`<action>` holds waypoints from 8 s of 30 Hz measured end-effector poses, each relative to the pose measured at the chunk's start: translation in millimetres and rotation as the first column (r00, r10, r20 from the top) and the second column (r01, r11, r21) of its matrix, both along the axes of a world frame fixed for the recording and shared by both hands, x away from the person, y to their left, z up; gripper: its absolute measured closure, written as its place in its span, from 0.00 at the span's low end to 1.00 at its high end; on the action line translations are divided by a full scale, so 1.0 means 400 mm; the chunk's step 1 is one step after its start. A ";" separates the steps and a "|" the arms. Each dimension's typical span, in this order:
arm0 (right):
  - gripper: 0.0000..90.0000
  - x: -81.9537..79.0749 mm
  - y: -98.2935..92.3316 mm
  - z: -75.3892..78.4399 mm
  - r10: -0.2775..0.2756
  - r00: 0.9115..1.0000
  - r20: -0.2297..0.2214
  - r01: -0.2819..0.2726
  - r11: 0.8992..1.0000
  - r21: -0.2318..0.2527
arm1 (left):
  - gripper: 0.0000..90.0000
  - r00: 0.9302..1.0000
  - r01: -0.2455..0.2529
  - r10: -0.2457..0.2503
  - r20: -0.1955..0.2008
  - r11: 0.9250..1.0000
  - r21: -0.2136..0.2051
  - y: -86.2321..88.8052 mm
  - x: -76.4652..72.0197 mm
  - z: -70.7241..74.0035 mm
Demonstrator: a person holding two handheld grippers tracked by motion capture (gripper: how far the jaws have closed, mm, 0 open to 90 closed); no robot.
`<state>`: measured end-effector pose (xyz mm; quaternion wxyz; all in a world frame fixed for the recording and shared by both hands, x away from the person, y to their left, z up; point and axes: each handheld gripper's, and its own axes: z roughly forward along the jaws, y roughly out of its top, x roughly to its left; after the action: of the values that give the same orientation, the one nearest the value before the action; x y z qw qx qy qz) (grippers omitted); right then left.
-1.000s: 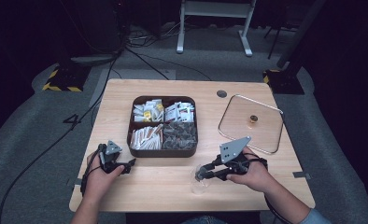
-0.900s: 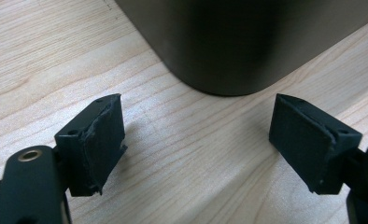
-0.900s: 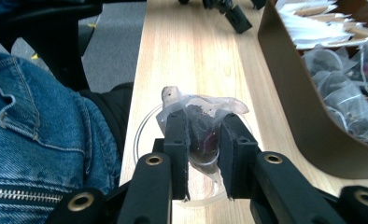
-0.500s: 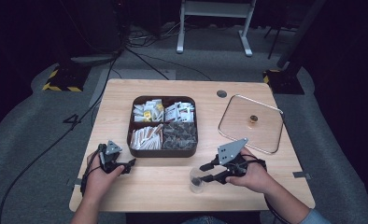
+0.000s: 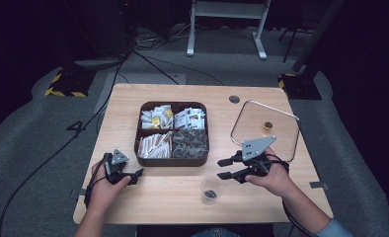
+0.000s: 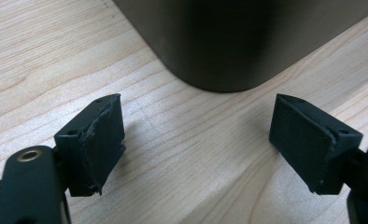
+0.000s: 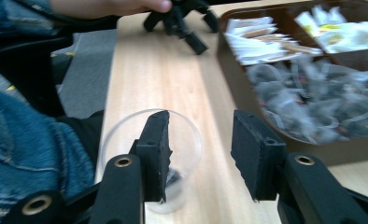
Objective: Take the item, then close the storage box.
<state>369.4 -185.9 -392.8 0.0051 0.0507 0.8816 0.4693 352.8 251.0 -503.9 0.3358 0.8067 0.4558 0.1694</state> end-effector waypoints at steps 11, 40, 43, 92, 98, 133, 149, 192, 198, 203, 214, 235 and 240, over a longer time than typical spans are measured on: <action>0.59 0.033 -0.083 0.005 -0.209 0.978 0.006 0.208 0.977 0.055 | 0.18 1.000 0.006 -0.006 -0.003 1.000 -0.001 -0.005 0.007 -0.001; 0.45 0.199 -0.335 -0.068 -0.702 0.712 -0.006 0.702 0.711 0.033 | 0.17 1.000 -0.010 0.010 -0.002 1.000 0.002 -0.016 0.011 -0.001; 0.43 0.225 -0.340 -0.082 -0.727 0.686 0.017 0.727 0.686 0.012 | 0.17 1.000 -0.008 0.008 -0.003 1.000 0.005 -0.015 0.011 0.000; 0.65 0.411 -0.408 -0.253 -0.806 0.591 0.033 0.805 0.587 -0.086 | 0.18 1.000 -0.026 0.026 0.002 1.000 0.004 -0.016 0.011 -0.001; 0.65 0.396 -0.411 -0.215 -0.800 0.600 0.020 0.800 0.599 -0.029 | 0.18 1.000 -0.026 0.026 -0.002 1.000 0.005 -0.016 0.011 0.000; 0.65 0.319 -0.255 -0.020 -0.675 0.738 -0.020 0.675 0.737 0.046 | 0.17 1.000 -0.028 0.028 0.000 1.000 -0.002 -0.020 0.018 -0.002; 0.65 0.326 -0.025 0.051 -0.587 0.810 -0.004 0.587 0.810 -0.013 | 0.17 1.000 -0.026 0.026 -0.001 1.000 0.001 -0.020 0.018 -0.001; 0.65 0.369 0.416 -0.019 -0.450 0.891 0.069 0.455 0.884 -0.112 | 0.24 1.000 -0.021 0.021 -0.003 0.997 -0.074 -0.020 -0.022 0.028; 0.65 0.368 0.440 -0.041 -0.445 0.894 0.053 0.448 0.886 -0.118 | 0.23 1.000 -0.029 0.028 -0.008 0.997 -0.072 -0.017 -0.022 0.023; 0.65 0.369 0.450 -0.058 -0.450 0.892 0.040 0.451 0.883 -0.126 | 0.24 0.999 -0.036 0.036 -0.008 0.999 -0.015 -0.017 -0.022 0.013; 0.65 0.365 0.463 -0.091 -0.455 0.890 0.033 0.454 0.879 -0.145 | 0.24 0.999 -0.042 0.042 -0.008 0.999 -0.022 -0.010 -0.024 0.012; 0.65 0.367 0.451 -0.110 -0.454 0.891 0.027 0.453 0.879 -0.150 | 0.24 0.998 -0.054 0.054 -0.008 0.998 -0.020 -0.002 -0.024 0.009; 0.65 0.365 0.455 -0.110 -0.454 0.891 0.025 0.452 0.879 -0.150 | 0.24 0.999 -0.046 0.046 -0.014 0.999 -0.015 -0.004 -0.022 0.008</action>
<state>515.6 -3.9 -436.8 0.1136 0.2575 0.8785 0.3862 343.8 249.4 -500.9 0.3348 0.7945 0.4779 0.1680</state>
